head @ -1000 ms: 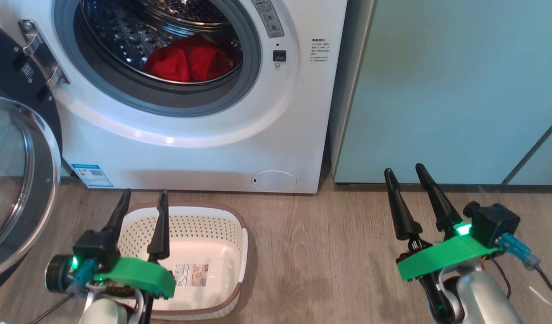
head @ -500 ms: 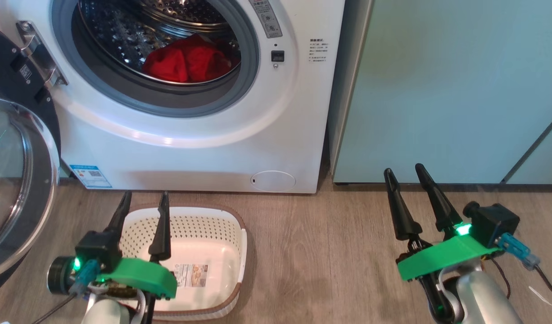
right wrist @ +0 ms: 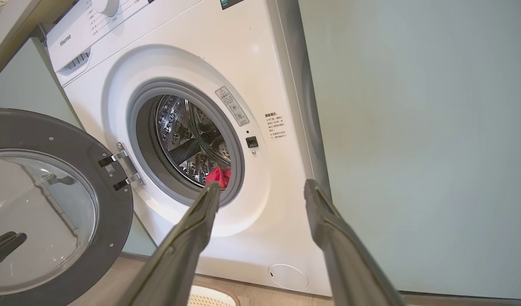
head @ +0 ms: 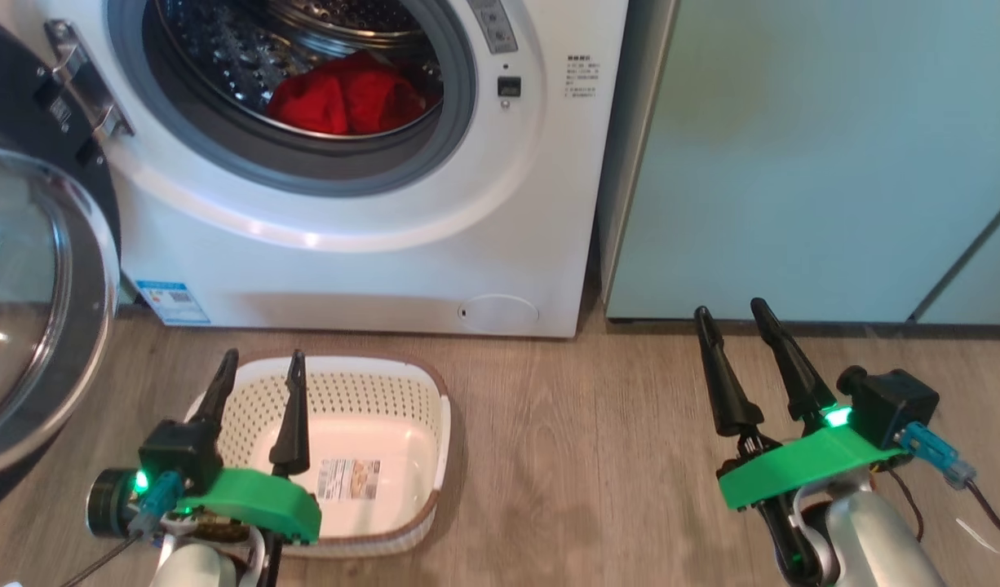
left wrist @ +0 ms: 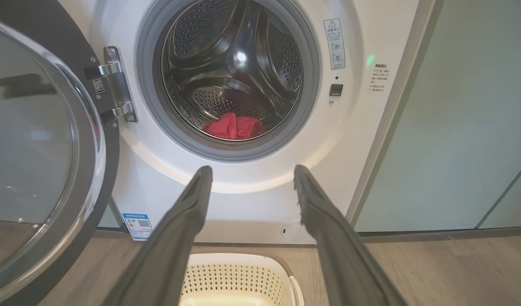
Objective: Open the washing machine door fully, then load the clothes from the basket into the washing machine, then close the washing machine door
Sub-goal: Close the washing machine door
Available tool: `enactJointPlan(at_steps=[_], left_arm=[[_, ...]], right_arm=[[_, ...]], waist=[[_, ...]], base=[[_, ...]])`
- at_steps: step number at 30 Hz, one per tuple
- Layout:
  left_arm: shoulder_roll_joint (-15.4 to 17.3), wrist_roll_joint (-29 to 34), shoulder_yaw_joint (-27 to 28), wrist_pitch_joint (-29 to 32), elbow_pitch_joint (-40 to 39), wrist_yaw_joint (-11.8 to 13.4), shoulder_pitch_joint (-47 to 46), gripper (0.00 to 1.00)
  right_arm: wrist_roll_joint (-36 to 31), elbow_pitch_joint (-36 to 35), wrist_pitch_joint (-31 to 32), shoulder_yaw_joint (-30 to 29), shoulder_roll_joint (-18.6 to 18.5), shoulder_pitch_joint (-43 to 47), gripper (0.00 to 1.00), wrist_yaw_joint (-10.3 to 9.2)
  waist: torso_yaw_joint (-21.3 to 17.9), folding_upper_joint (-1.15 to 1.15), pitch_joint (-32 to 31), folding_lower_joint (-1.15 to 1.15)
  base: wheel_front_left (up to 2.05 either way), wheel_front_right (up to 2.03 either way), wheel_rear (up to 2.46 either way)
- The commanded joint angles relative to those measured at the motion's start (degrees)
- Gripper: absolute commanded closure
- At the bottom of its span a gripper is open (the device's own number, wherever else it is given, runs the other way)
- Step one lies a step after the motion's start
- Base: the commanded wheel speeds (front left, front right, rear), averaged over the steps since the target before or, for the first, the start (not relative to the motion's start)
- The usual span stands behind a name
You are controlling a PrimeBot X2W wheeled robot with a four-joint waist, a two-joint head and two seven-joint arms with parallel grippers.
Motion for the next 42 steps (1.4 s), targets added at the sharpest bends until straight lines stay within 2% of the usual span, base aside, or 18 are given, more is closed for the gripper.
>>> enactJointPlan(at_steps=[1,14,21,42], left_arm=[[0.17,-0.29,1.64,-0.28,-1.7,0.23,-1.55,0.0],[0.17,1.49,1.41,-0.28,-1.85,0.77,-1.03,0.0],[0.17,1.6,1.19,-0.28,-1.36,1.12,-0.61,0.0],[0.17,1.09,1.53,-0.28,-0.95,1.15,-0.9,0.0]], right_arm=[[0.17,-1.7,-0.37,1.45,0.27,-1.13,0.0,0.0],[-0.43,-1.12,-0.37,1.63,0.27,-0.78,0.0,0.0],[-0.5,-0.4,-0.37,2.05,0.27,-0.87,0.0,0.0],[-0.39,-0.4,-0.37,1.81,0.27,-1.08,0.0,0.0]], waist=[[0.05,0.0,-0.02,0.0],[0.84,0.0,-0.6,0.0],[1.08,0.0,-0.92,0.0],[1.4,0.0,-0.6,0.0]], base=[[-1.93,1.93,0.0],[-2.1,2.1,0.0],[-1.34,1.34,0.0],[-0.06,0.06,0.0]])
